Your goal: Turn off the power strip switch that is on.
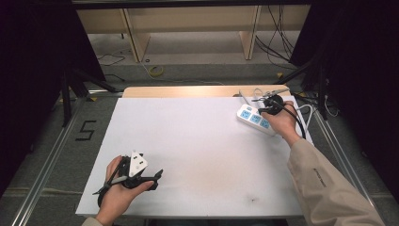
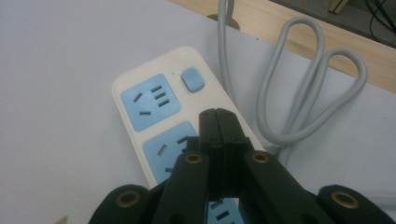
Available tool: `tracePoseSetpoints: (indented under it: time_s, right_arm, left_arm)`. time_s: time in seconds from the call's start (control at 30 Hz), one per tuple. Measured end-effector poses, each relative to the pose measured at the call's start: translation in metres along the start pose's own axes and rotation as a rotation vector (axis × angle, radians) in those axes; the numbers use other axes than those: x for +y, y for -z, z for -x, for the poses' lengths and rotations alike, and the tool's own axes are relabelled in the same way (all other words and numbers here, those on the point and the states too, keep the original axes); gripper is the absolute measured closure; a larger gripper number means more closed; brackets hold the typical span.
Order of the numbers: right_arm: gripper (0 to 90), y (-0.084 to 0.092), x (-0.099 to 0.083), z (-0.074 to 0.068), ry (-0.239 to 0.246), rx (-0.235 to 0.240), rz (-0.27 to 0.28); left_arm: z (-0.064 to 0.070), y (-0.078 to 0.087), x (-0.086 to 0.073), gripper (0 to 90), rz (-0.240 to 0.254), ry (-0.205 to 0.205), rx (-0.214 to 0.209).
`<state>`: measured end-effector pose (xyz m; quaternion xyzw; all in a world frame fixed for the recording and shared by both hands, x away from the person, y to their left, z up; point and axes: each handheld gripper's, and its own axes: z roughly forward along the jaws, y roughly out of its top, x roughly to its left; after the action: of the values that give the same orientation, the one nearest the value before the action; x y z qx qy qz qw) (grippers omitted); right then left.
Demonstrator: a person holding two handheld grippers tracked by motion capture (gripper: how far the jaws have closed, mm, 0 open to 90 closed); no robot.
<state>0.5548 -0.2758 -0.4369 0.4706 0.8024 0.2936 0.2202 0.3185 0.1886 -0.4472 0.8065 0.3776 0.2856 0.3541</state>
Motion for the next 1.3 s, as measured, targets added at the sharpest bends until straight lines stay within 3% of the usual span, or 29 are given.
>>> tracePoseSetpoints:
  time_s: [0.53,0.8,1.0,1.3]
  right_arm:
    - [90.0,-0.013,0.004,0.005,-0.022,-0.006,-0.032]
    - [90.0,-0.017,0.004,0.006,-0.021,-0.003,-0.039]
    - [90.0,-0.02,0.006,0.004,0.012,-0.011,-0.059]
    - [90.0,-0.023,0.007,0.005,-0.002,-0.006,-0.066]
  left_arm:
    - [0.0,0.001,0.0,13.8,0.008,0.002,0.005]
    - [0.0,0.001,0.001,13.9,0.011,-0.001,0.002]
    - [0.001,0.002,0.0,14.0,0.014,0.0,0.002]
    - [0.001,0.001,0.001,14.0,0.012,0.0,-0.001]
